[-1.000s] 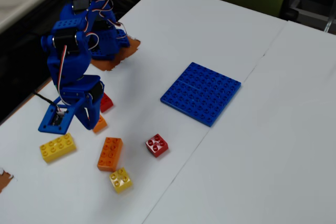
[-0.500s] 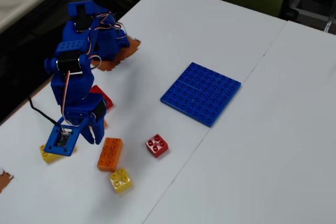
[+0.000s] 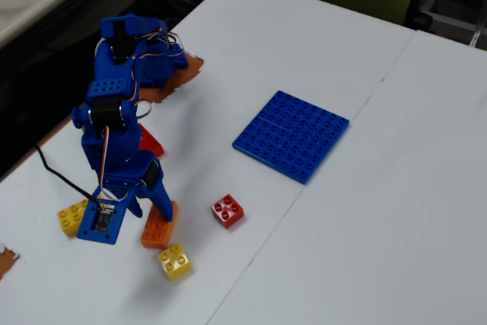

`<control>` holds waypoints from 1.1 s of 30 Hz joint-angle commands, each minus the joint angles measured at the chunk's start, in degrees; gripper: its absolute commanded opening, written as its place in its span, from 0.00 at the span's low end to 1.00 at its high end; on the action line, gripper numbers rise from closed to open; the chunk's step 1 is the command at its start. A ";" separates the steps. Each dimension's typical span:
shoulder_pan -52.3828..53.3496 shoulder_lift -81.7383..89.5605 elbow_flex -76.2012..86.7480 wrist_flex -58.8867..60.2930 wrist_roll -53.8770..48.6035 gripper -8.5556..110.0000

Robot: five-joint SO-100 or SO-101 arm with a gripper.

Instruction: Pick up the 2x4 orange block and go up the 8x8 blue block.

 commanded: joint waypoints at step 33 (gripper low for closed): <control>0.44 -4.75 -6.68 -1.85 -2.11 0.26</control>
